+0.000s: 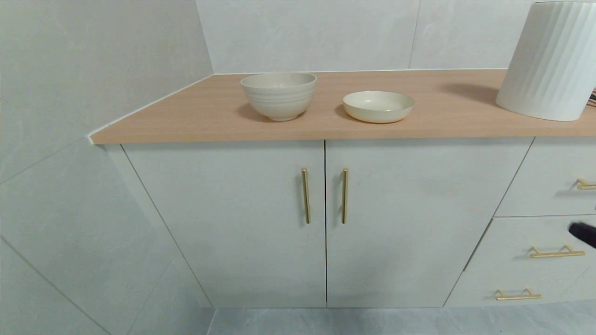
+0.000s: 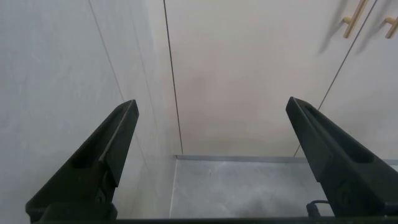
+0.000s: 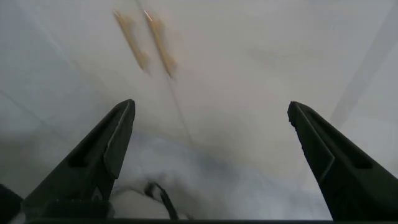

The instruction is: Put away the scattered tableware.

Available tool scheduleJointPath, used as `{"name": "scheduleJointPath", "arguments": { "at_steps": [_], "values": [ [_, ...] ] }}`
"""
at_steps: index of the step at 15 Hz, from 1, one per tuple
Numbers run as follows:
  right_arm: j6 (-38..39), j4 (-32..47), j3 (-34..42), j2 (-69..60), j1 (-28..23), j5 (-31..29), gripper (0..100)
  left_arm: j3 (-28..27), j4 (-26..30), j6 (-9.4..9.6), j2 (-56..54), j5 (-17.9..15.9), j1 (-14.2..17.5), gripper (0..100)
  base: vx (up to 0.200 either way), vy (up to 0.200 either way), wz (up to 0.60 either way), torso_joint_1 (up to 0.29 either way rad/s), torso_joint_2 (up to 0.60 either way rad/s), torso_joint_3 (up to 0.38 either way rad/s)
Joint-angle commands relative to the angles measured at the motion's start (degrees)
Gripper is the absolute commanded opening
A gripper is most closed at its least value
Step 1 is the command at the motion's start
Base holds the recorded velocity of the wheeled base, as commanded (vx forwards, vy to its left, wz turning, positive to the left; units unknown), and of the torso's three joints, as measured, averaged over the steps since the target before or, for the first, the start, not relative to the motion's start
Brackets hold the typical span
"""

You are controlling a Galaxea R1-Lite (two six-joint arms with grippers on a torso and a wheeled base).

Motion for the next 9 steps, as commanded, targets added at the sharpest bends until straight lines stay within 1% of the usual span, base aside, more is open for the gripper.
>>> {"name": "scheduleJointPath", "arguments": {
  "at_steps": [1, 2, 4, 7, 9],
  "values": [
    [-0.2, -5.7, -14.6, 22.6, 7.5, 1.8, 100, 0.0, 0.0, -0.04, 0.0, 0.0, 0.0, 100, 0.0, 0.0, 0.0, 0.0, 0.0, 0.0],
    [0.1, -7.8, -16.9, 25.8, 9.7, 2.3, 100, 0.0, 0.0, -0.04, 0.0, 0.0, 0.0, 100, 0.0, 0.0, 0.0, 0.0, 0.0, 0.0],
    [0.9, -12.4, -20.4, 31.4, 10.8, 3.0, 100, 0.0, 0.0, -0.04, 0.0, 0.0, 0.0, 100, 0.0, 0.0, 0.0, 0.0, 0.0, 0.0],
    [8.9, -13.3, -24.4, 38.7, 15.1, 6.7, 100, 0.0, 0.0, -0.04, 0.0, 0.0, 0.0, 100, 0.0, 0.0, 0.0, 0.0, 0.0, 0.0],
    [9.9, -13.4, -24.9, 43.3, 15.9, 6.8, 100, 0.0, 0.0, -0.04, 0.0, 0.0, 0.0, 100, 0.0, 0.0, 0.0, 0.0, 0.0, 0.0]
  ]
}}
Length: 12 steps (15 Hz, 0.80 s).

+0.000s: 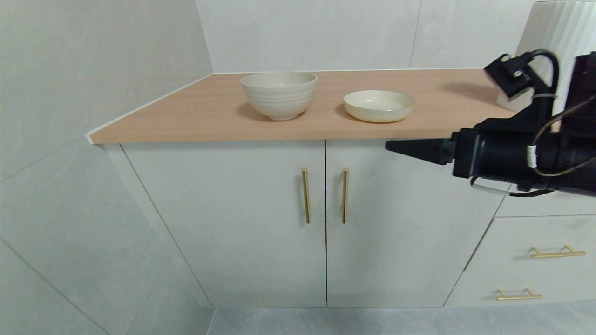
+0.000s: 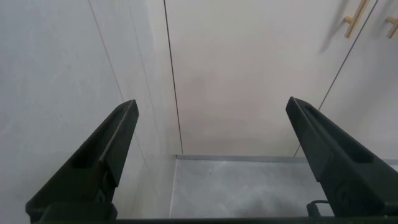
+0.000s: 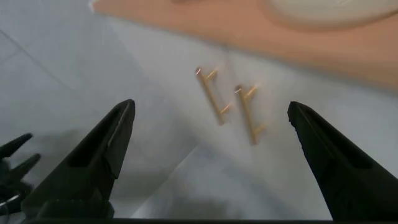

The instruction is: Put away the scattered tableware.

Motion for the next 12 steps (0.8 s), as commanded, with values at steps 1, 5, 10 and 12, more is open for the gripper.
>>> {"name": "scheduleJointPath", "arguments": {
  "at_steps": [1, 5, 10, 12],
  "values": [
    [0.8, -0.2, -1.4, 8.0, 1.3, 0.3, 100, 0.0, 0.0, -0.02, 0.0, 0.0, 0.0, 100, 0.0, 0.0, 0.0, 0.0, 0.0, 0.0],
    [5.2, -0.4, -3.6, 13.5, 1.5, 0.3, 100, 0.0, 0.0, -0.02, 0.0, 0.0, 0.0, 100, 0.0, 0.0, 0.0, 0.0, 0.0, 0.0],
    [5.4, -11.5, -3.8, 26.5, 5.4, -3.4, 100, 0.0, 0.0, -0.02, 0.0, 0.0, 0.0, 100, 0.0, 0.0, 0.0, 0.0, 0.0, 0.0],
    [5.5, -17.9, -3.7, 29.9, 6.8, -7.8, 100, 0.0, 0.0, -0.02, 0.0, 0.0, 0.0, 100, 0.0, 0.0, 0.0, 0.0, 0.0, 0.0]
  ]
}}
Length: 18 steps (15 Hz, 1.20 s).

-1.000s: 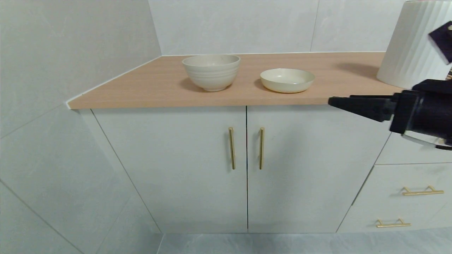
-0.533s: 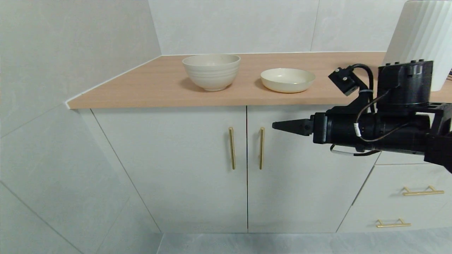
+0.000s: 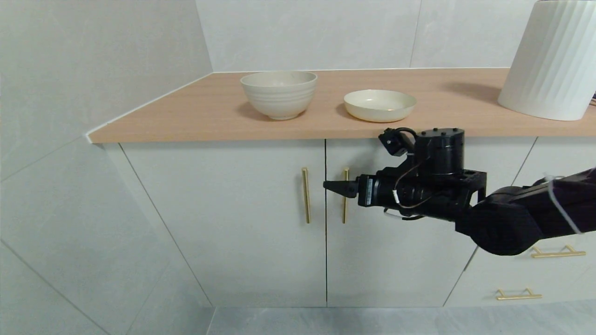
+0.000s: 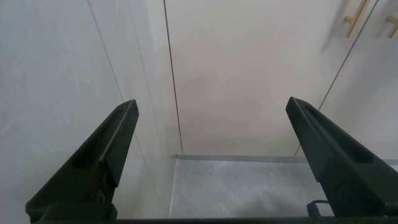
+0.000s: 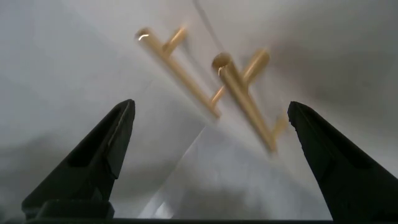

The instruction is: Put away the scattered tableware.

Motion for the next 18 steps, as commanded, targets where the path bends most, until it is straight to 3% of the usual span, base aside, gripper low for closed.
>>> {"name": "scheduleJointPath", "arguments": {
  "at_steps": [1, 14, 18],
  "values": [
    [0.0, -3.3, 0.5, 5.7, 1.6, -1.6, 100, 0.0, 0.0, -0.02, 0.0, 0.0, 0.0, 100, 0.0, 0.0, 0.0, 0.0, 0.0, 0.0],
    [2.1, -10.9, 4.4, 5.3, 3.3, -0.2, 100, 0.0, 0.0, -0.02, 0.0, 0.0, 0.0, 100, 0.0, 0.0, 0.0, 0.0, 0.0, 0.0],
    [3.4, -10.9, 10.4, 0.0, 3.2, 8.2, 100, 0.0, 0.0, -0.02, 0.0, 0.0, 0.0, 100, 0.0, 0.0, 0.0, 0.0, 0.0, 0.0]
  ]
}}
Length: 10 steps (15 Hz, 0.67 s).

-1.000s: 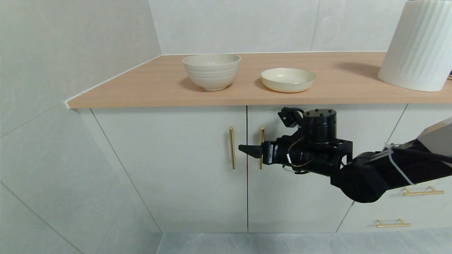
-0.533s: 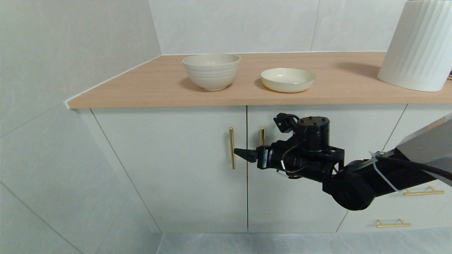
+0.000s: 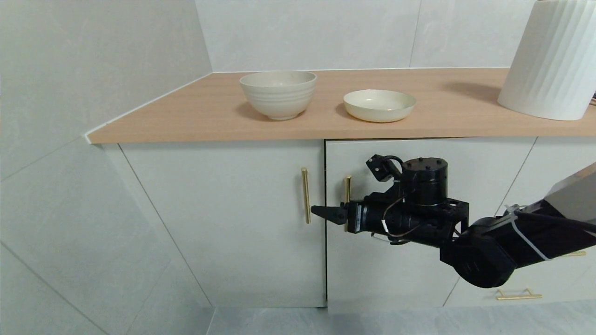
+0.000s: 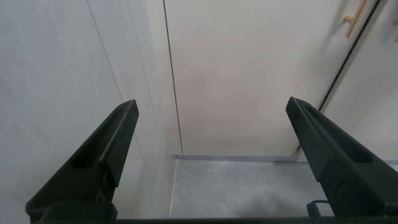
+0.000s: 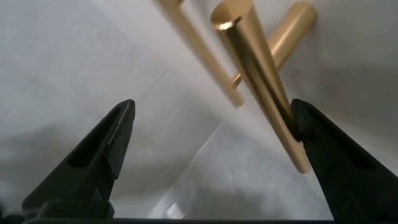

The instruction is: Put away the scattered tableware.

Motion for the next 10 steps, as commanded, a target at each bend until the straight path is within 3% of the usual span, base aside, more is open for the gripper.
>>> {"name": "scheduleJointPath", "arguments": {
  "at_steps": [1, 6, 10],
  "values": [
    [0.1, 0.0, 3.5, -4.6, -0.1, 4.1, 100, 0.0, 0.0, -0.02, 0.0, 0.0, 0.0, 100, 0.0, 0.0, 0.0, 0.0, 0.0, 0.0],
    [-0.4, 0.0, 9.3, -9.1, 0.1, 11.0, 100, 0.0, 0.0, -0.02, 0.0, 0.0, 0.0, 100, 0.0, 0.0, 0.0, 0.0, 0.0, 0.0],
    [-0.5, 0.0, 13.9, -12.7, 1.3, 12.5, 100, 0.0, 0.0, -0.02, 0.0, 0.0, 0.0, 100, 0.0, 0.0, 0.0, 0.0, 0.0, 0.0]
  ]
}}
